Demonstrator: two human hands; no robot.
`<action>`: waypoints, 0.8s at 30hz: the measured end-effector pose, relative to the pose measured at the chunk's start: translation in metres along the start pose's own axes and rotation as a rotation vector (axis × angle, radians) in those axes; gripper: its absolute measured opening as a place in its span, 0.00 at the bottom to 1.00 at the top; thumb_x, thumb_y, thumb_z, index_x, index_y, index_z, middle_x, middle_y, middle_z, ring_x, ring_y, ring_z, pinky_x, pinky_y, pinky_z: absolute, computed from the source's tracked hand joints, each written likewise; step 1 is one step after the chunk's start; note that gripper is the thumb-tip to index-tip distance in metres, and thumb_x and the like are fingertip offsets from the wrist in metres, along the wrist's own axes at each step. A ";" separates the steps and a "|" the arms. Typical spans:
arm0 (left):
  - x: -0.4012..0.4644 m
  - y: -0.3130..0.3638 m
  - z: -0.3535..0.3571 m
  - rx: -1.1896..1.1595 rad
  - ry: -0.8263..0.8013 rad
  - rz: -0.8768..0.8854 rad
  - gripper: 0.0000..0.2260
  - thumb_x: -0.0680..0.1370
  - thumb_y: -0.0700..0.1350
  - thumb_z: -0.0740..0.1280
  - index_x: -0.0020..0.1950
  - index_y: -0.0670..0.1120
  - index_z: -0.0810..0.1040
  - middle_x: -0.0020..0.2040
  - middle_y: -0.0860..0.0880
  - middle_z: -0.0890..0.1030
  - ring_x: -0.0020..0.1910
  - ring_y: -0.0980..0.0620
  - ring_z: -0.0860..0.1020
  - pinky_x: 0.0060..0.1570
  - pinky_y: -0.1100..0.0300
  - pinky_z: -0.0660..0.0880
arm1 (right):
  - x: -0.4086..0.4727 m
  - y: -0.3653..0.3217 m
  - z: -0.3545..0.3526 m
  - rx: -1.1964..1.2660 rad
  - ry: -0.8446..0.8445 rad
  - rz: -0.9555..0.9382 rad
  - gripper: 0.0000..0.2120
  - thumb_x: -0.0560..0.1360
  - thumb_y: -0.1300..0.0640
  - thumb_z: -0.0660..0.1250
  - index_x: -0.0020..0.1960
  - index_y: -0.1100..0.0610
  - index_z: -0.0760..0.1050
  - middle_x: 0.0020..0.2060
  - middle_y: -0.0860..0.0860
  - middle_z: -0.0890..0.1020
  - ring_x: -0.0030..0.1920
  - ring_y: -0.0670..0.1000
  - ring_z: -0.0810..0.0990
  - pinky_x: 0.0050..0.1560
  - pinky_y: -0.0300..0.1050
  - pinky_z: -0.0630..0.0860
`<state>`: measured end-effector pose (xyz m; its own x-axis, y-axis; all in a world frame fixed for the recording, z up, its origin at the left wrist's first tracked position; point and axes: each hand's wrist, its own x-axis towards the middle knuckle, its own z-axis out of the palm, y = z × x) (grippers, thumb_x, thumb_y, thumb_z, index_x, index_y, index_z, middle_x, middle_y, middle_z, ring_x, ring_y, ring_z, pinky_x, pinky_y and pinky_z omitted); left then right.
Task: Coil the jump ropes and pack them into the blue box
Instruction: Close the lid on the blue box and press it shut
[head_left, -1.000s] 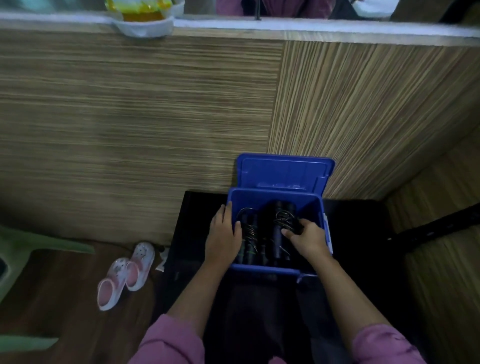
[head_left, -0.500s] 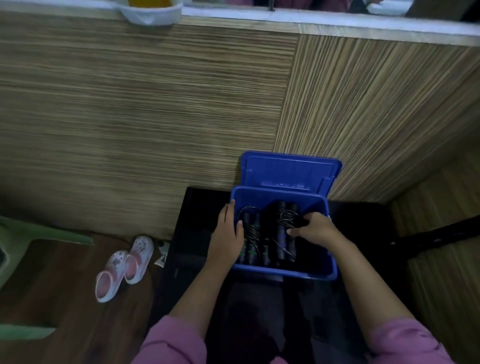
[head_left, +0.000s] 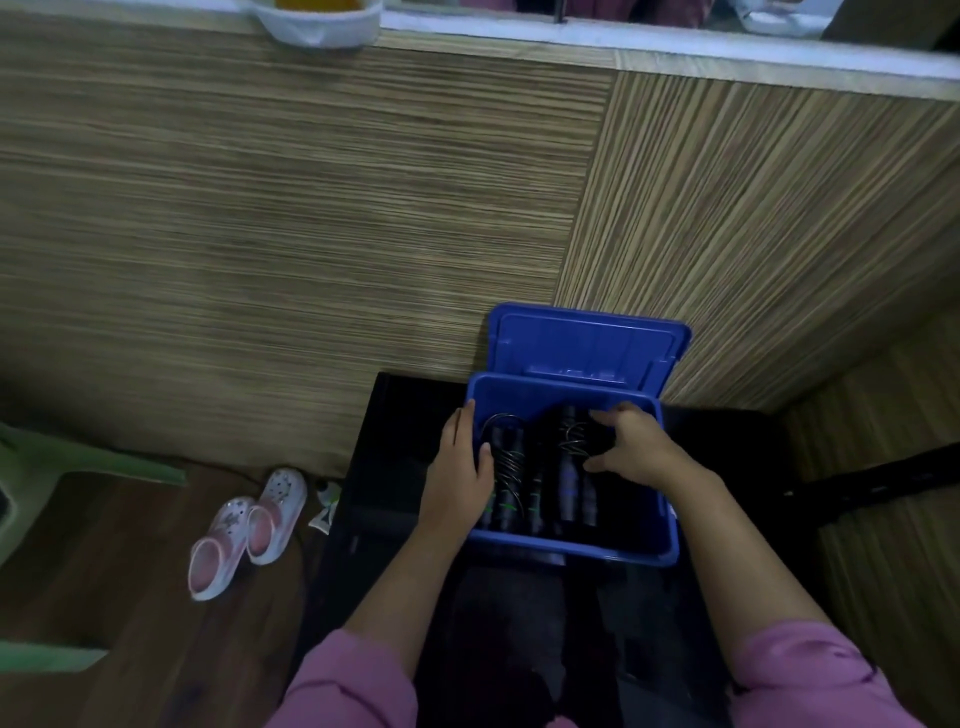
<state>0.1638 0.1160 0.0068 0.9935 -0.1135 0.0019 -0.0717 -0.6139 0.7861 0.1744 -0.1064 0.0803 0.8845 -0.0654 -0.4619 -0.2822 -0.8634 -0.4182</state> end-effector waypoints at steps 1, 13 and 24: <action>0.000 0.000 0.000 -0.001 0.002 0.002 0.26 0.82 0.47 0.57 0.79 0.49 0.52 0.77 0.50 0.58 0.66 0.50 0.72 0.54 0.66 0.67 | 0.001 0.002 -0.002 0.008 -0.011 -0.001 0.39 0.67 0.55 0.77 0.73 0.58 0.64 0.70 0.55 0.65 0.68 0.56 0.68 0.65 0.43 0.66; 0.001 0.001 0.000 -0.012 -0.004 0.002 0.26 0.82 0.46 0.58 0.79 0.49 0.53 0.76 0.50 0.59 0.63 0.51 0.73 0.55 0.64 0.70 | 0.034 -0.012 -0.036 -0.024 0.465 -0.182 0.29 0.74 0.50 0.70 0.71 0.57 0.67 0.69 0.54 0.67 0.69 0.59 0.65 0.68 0.53 0.64; 0.001 0.000 -0.001 -0.122 0.021 -0.039 0.21 0.84 0.45 0.53 0.77 0.51 0.58 0.74 0.53 0.64 0.63 0.54 0.73 0.55 0.64 0.69 | 0.050 -0.029 -0.036 -0.319 0.508 -0.138 0.17 0.80 0.46 0.57 0.63 0.53 0.74 0.59 0.55 0.70 0.62 0.58 0.67 0.64 0.58 0.60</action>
<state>0.1646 0.1169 0.0079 0.9971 -0.0736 -0.0183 -0.0226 -0.5181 0.8550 0.2397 -0.1023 0.0974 0.9936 -0.1047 0.0435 -0.0967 -0.9829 -0.1565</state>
